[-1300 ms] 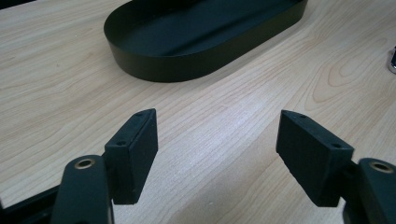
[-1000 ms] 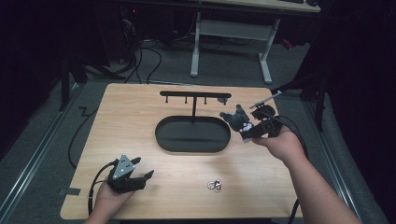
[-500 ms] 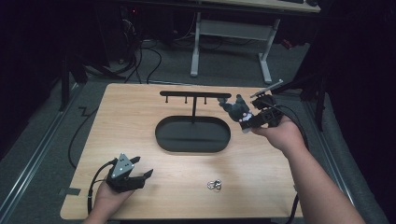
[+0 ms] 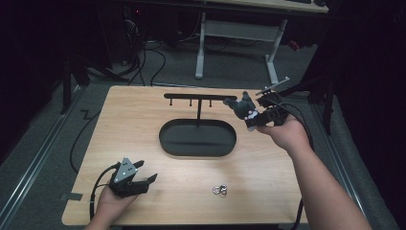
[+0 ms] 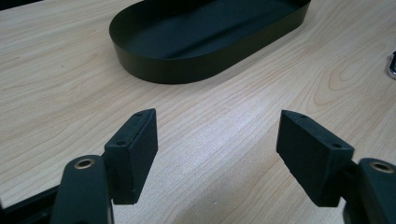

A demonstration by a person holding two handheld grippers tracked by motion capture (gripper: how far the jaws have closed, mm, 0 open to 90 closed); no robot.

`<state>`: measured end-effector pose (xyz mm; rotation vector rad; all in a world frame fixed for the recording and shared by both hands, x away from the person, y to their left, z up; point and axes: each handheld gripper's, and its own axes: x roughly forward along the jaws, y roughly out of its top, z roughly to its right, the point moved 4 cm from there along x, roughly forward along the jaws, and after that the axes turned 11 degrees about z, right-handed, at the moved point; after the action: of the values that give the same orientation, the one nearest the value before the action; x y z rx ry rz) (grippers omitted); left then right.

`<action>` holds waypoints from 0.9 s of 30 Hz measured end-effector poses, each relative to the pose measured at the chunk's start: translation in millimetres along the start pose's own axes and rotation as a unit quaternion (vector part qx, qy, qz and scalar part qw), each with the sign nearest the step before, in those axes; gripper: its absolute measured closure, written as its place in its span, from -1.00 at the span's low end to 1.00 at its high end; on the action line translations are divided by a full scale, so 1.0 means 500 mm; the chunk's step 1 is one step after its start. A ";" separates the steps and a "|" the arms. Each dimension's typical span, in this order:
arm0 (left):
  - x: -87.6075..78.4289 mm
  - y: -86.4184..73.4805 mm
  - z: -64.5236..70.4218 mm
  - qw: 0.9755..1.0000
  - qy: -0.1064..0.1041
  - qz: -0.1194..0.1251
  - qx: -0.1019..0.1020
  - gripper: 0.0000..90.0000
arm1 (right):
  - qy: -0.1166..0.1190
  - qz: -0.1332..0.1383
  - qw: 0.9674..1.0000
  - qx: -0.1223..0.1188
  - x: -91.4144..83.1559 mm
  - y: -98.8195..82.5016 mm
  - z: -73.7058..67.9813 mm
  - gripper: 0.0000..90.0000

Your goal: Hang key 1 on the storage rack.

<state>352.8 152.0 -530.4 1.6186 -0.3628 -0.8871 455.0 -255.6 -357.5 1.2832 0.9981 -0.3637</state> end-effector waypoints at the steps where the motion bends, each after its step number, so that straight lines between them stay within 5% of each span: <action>1: 0.001 -0.001 0.001 1.000 0.002 0.000 0.002 -0.33 | -0.004 0.001 1.000 0.003 0.003 -0.005 0.006 0.10; 9: -0.001 -0.005 0.002 1.000 -0.002 -0.004 0.001 -0.33 | -0.013 0.001 1.000 0.020 0.025 -0.034 0.026 0.10; 27: 0.005 -0.007 0.012 1.000 -0.008 -0.011 0.007 -0.33 | -0.007 -0.011 1.000 0.013 0.105 -0.074 0.016 0.08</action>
<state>349.5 147.1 -534.7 1.6325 -0.3634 -0.9172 460.6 -258.9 -421.7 1.2927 0.9993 -0.4026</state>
